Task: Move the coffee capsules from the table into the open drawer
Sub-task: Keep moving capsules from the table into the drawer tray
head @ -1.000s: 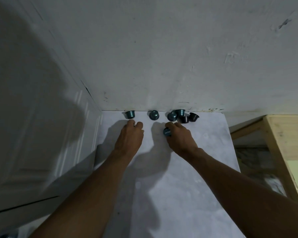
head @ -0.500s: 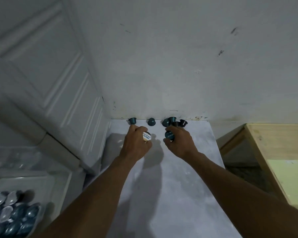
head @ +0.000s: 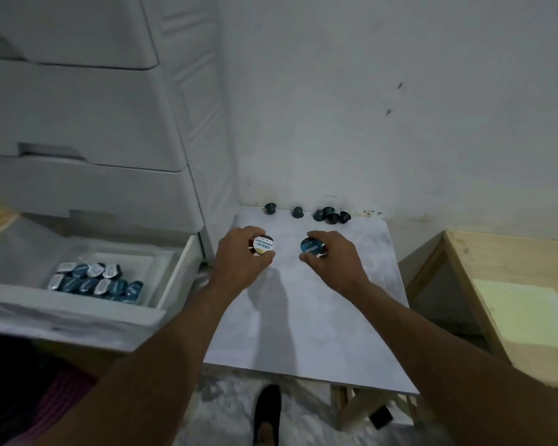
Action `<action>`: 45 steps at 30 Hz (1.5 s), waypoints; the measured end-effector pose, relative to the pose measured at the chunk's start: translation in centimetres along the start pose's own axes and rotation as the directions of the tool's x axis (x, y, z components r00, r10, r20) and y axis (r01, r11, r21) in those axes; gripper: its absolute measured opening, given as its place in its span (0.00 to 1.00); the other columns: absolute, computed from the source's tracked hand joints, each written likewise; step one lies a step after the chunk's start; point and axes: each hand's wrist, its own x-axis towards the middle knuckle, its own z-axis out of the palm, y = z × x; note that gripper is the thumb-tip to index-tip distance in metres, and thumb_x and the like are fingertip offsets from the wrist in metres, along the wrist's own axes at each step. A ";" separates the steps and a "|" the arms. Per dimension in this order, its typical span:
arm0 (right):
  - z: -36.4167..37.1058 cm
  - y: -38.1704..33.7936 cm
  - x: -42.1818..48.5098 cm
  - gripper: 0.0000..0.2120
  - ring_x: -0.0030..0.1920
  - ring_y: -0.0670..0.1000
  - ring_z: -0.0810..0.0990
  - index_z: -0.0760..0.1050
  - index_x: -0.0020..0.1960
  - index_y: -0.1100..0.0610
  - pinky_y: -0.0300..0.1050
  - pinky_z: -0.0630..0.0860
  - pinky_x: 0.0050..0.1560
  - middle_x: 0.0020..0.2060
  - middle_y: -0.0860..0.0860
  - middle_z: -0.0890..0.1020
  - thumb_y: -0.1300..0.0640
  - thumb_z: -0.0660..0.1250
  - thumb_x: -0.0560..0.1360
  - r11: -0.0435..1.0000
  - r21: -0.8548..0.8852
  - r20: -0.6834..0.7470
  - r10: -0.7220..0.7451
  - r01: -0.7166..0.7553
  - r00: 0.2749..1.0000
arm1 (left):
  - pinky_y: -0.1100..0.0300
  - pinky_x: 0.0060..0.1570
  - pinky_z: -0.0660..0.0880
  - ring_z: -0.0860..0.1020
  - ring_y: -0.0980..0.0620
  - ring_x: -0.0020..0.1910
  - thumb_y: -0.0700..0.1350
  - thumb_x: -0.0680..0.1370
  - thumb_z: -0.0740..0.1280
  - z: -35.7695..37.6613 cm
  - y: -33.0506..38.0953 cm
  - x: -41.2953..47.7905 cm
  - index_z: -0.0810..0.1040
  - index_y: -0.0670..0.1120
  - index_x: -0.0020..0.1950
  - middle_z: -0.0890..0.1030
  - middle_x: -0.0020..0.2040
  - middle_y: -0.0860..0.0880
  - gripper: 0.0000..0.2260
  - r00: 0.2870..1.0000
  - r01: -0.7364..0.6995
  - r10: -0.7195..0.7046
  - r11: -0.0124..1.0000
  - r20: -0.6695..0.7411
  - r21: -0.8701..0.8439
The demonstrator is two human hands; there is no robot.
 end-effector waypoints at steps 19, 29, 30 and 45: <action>14.1 -19.8 -5.6 0.15 0.50 0.56 0.80 0.78 0.56 0.61 0.52 0.78 0.55 0.51 0.58 0.81 0.63 0.71 0.70 0.977 0.122 0.110 -0.191 0.177 0.975 | 0.57 0.53 0.77 0.79 0.53 0.49 0.43 0.67 0.75 -20.7 -11.2 -7.7 0.80 0.46 0.56 0.80 0.52 0.48 0.18 0.992 0.082 -0.069 0.990 -0.106 0.119; 22.6 -26.6 -3.8 0.14 0.51 0.56 0.78 0.79 0.55 0.61 0.49 0.76 0.55 0.52 0.58 0.81 0.65 0.72 0.69 0.979 0.030 0.092 -0.205 0.203 0.974 | 0.69 0.47 0.70 0.78 0.57 0.45 0.44 0.68 0.76 -30.0 -18.3 -3.8 0.80 0.46 0.56 0.81 0.52 0.50 0.17 1.000 0.007 -0.004 0.983 -0.021 0.183; 23.2 -26.6 -3.3 0.15 0.52 0.56 0.78 0.78 0.56 0.60 0.48 0.75 0.56 0.53 0.58 0.81 0.64 0.72 0.69 0.983 0.028 0.099 -0.183 0.181 0.978 | 0.69 0.47 0.71 0.78 0.57 0.45 0.44 0.67 0.76 -30.2 -18.8 -3.2 0.80 0.46 0.56 0.82 0.52 0.50 0.18 1.000 0.006 -0.005 0.985 -0.005 0.170; 29.8 -22.0 5.9 0.22 0.51 0.54 0.78 0.77 0.62 0.56 0.48 0.76 0.57 0.52 0.54 0.76 0.62 0.73 0.68 0.996 -0.070 0.273 -0.042 0.063 0.961 | 0.52 0.55 0.77 0.79 0.51 0.49 0.41 0.66 0.77 -26.3 -26.6 7.1 0.81 0.48 0.56 0.80 0.51 0.47 0.19 0.952 0.046 -0.099 0.982 0.291 0.184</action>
